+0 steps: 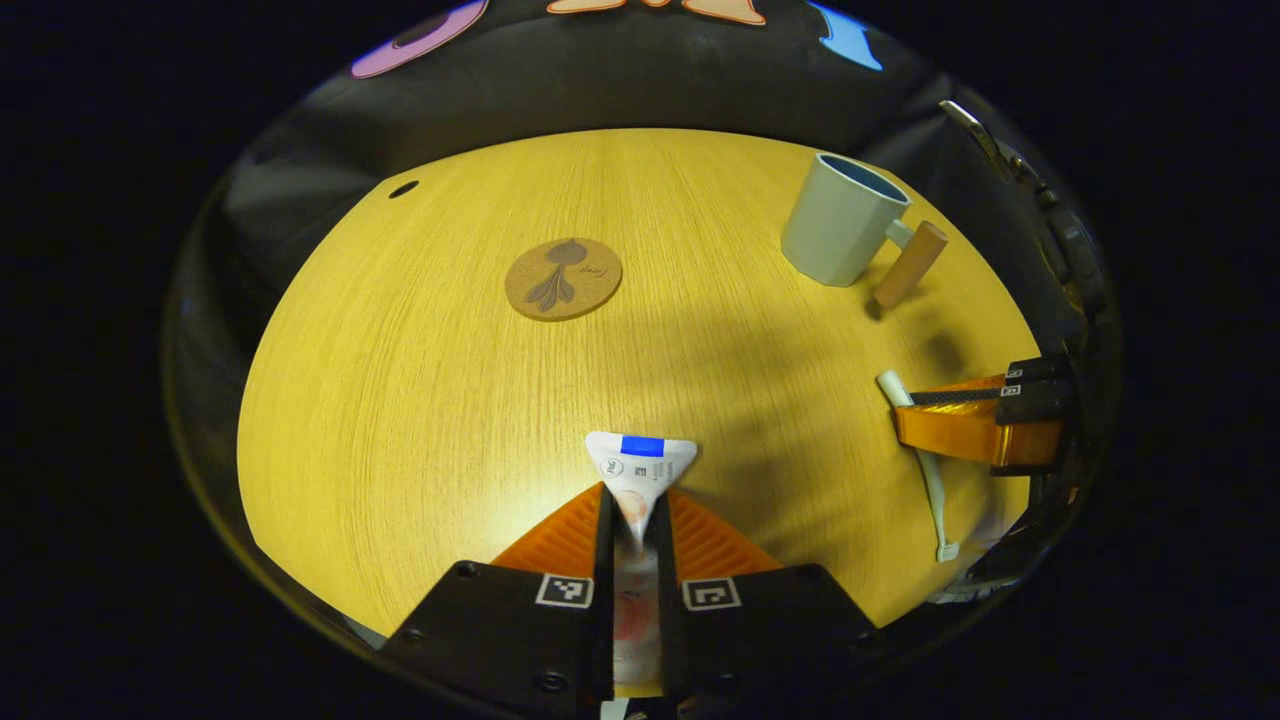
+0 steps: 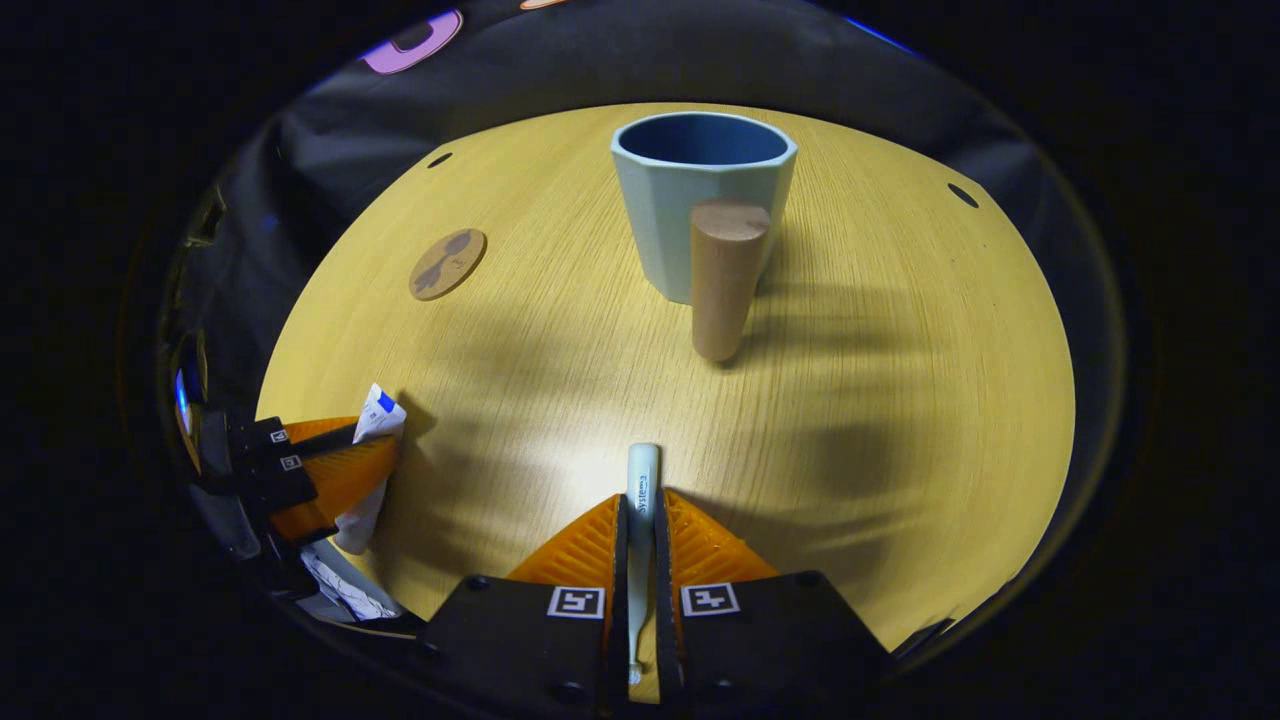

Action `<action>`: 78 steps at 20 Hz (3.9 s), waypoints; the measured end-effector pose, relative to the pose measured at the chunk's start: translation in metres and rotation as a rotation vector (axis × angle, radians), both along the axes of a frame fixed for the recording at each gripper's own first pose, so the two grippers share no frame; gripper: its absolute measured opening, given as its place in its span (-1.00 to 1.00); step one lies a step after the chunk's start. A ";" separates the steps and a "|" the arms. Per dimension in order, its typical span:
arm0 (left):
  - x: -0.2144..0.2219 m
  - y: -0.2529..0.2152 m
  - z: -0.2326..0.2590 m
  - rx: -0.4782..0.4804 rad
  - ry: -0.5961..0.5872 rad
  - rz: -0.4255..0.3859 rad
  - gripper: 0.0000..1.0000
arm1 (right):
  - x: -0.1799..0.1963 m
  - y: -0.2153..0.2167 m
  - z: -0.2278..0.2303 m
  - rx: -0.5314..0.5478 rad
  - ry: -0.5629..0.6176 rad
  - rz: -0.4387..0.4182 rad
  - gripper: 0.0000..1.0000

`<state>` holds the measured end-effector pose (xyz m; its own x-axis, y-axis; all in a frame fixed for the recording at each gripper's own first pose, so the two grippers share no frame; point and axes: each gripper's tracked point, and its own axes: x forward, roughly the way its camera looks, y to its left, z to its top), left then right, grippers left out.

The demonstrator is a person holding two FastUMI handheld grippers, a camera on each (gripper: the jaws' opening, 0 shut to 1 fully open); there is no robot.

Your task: Put the toothbrush and toothpaste on the desktop into the cup, then pick up the cup and place it on the coaster on the desktop.

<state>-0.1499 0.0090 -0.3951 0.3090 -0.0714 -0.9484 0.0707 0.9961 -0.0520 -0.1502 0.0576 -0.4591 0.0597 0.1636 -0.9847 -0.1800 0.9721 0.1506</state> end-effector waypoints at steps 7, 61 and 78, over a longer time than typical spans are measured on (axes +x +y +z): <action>-0.002 0.000 0.001 -0.015 -0.003 -0.006 -0.78 | 0.003 0.004 0.004 0.041 -0.027 -0.015 -0.73; 0.001 0.000 0.000 0.001 -0.036 0.015 -0.78 | 0.255 -0.026 0.133 0.161 -0.761 -0.247 0.87; 0.033 -0.012 0.047 -0.007 -0.236 0.012 -0.90 | 0.166 -0.113 0.124 0.088 -0.675 -0.336 0.90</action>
